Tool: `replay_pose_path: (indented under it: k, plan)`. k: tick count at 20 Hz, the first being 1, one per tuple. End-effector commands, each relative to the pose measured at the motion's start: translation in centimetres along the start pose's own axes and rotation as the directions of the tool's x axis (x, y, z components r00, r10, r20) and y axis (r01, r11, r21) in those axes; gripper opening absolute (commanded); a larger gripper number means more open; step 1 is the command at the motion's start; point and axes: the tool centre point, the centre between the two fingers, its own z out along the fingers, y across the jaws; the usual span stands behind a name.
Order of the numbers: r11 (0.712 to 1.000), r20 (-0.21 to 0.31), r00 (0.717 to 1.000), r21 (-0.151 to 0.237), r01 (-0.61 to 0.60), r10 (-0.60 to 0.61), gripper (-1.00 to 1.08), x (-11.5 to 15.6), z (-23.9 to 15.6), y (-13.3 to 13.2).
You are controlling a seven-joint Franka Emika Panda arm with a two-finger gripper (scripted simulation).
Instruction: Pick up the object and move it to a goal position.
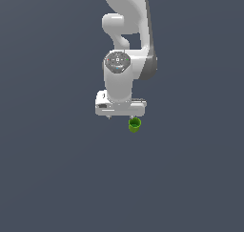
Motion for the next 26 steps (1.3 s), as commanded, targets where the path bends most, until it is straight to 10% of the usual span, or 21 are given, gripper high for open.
replay_pose_path:
  k: [1,26]
  plan:
    - [1.000,0.000,1.000,0.000,0.000,0.000,1.00,0.0,0.0,0.0]
    - [0.993,0.003,0.993,0.000,0.119,-0.119,1.00,0.2,0.4,-1.3]
